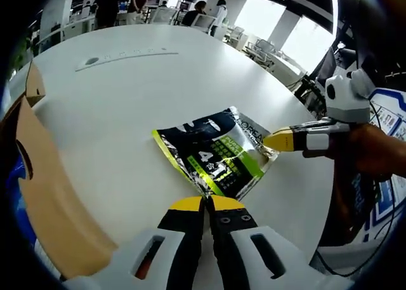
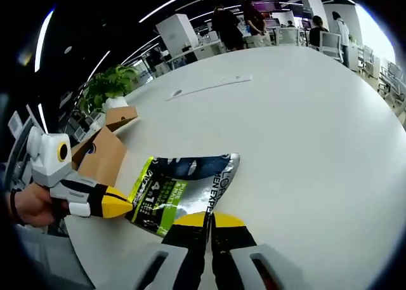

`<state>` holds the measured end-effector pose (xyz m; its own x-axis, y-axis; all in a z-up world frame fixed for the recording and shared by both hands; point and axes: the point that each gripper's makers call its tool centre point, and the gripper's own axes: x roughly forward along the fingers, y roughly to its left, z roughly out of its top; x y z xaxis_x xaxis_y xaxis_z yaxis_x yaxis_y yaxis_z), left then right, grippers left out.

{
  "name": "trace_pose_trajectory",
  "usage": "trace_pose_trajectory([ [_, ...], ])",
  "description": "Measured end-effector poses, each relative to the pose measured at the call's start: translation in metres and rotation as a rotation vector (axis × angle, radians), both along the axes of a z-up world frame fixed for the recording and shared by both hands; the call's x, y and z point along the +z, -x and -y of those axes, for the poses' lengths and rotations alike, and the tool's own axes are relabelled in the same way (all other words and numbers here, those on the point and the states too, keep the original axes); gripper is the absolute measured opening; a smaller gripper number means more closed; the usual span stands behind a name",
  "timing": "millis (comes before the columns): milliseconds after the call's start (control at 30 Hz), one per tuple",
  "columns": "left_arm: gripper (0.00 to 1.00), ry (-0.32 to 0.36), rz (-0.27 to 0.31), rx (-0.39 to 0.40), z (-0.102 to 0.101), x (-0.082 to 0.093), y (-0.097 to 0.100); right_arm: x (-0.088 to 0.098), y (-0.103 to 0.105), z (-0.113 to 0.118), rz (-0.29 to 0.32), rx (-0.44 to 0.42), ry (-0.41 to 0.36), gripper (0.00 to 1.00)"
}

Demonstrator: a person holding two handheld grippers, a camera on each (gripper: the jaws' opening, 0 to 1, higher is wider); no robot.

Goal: Operate the shoe box by opening the lid, removing the specified soft item, and placing it in the target area until the item is outside and the box remains undamaged.

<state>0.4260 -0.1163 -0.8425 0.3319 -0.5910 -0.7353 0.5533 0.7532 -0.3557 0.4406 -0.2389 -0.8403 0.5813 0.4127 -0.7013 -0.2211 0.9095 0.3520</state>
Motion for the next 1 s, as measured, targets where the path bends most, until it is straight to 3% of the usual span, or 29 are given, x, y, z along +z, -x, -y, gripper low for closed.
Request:
trace_pose_trajectory([
  [633,0.02,-0.037,0.002,0.015,-0.0053,-0.0044,-0.0008,-0.0062,0.0024,-0.0039,-0.016,-0.001,-0.007,0.00],
  [1000,0.10,-0.070,0.015,0.006,-0.0091,-0.0049,0.0041,-0.0082,0.0075,-0.0055,-0.030,-0.011,-0.015,0.02],
])
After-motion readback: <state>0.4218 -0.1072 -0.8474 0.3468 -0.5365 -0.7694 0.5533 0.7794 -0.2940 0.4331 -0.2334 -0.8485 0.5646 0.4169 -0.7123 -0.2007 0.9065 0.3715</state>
